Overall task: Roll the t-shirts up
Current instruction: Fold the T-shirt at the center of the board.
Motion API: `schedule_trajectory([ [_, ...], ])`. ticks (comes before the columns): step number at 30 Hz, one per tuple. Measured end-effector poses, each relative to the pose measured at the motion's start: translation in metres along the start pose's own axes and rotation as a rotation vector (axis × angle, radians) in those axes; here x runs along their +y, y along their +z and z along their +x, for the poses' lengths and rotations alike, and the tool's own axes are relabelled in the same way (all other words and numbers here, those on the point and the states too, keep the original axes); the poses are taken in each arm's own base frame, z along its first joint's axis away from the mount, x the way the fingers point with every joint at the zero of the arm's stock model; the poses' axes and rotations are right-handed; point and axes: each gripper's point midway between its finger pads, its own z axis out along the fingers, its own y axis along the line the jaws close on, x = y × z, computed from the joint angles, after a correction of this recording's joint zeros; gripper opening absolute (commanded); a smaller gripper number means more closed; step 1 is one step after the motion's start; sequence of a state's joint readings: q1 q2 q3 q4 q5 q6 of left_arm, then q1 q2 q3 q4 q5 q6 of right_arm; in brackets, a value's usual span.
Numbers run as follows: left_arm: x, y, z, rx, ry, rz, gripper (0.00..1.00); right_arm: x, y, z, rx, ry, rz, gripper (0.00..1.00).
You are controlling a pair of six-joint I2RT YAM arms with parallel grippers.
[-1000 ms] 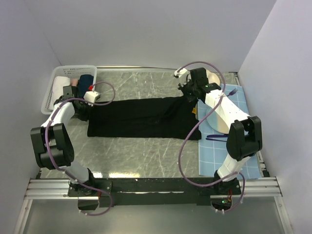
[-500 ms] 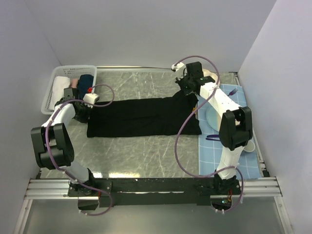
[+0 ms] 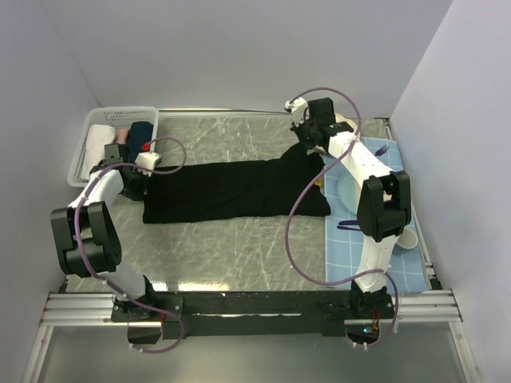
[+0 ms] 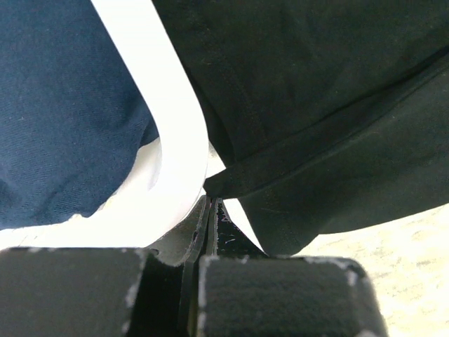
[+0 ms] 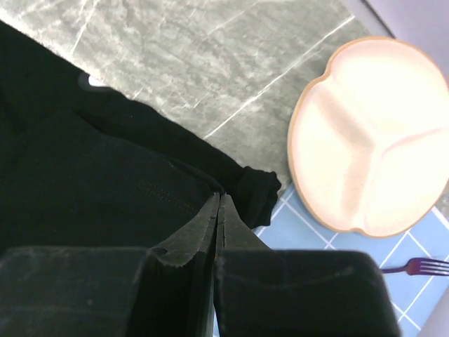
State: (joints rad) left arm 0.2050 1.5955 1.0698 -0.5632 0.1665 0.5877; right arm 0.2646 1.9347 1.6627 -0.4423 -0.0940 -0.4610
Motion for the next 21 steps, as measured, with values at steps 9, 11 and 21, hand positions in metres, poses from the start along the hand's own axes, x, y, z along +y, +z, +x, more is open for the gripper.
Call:
schedule_trajectory([
  [9,0.003,0.010,-0.003,0.017,-0.012,-0.031,0.35,-0.008,0.009,-0.003,0.010,0.008,0.030,0.41],
  [11,0.005,0.010,-0.005,0.016,-0.024,-0.047,0.40,-0.009,0.019,0.008,0.048,0.022,0.043,0.47],
  [21,0.000,-0.054,-0.068,-0.237,-0.029,-0.060,0.50,0.005,-0.005,0.002,0.029,0.105,-0.014,0.54],
])
